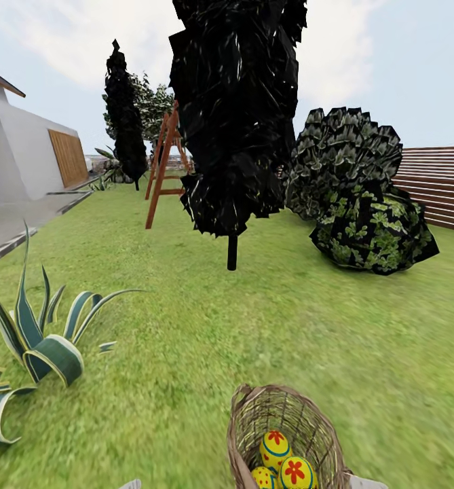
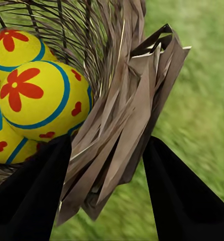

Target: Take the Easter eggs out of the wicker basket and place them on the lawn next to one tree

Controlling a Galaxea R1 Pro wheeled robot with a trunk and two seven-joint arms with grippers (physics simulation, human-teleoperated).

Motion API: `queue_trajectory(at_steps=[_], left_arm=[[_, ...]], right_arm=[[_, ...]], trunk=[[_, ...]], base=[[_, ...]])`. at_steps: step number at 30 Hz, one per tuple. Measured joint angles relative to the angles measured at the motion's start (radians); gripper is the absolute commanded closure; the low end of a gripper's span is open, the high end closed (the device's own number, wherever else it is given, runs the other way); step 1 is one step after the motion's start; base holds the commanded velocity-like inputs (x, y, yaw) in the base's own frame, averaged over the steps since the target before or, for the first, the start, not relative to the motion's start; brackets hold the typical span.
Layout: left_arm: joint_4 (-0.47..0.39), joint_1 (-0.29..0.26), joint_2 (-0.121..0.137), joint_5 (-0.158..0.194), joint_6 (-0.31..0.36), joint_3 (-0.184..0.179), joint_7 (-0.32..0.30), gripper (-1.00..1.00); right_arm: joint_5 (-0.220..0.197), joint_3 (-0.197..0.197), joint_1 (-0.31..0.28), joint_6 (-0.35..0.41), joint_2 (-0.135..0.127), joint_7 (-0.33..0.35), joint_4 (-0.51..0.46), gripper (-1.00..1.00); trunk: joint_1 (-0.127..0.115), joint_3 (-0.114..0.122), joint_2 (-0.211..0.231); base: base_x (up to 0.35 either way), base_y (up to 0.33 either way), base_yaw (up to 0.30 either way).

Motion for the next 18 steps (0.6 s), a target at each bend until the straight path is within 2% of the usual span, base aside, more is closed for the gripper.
queue_trajectory(at_steps=[18], left_arm=[[0.001, 0.0, 0.0, 0.002, 0.0, 0.0, 0.001, -1.0]], right_arm=[[-0.002, 0.002, 0.0, 0.0, 0.003, -0.003, -0.003, 1.0]], trunk=[[-0.069, 0.056, 0.126]], base=[[0.0, 0.0, 0.0]])
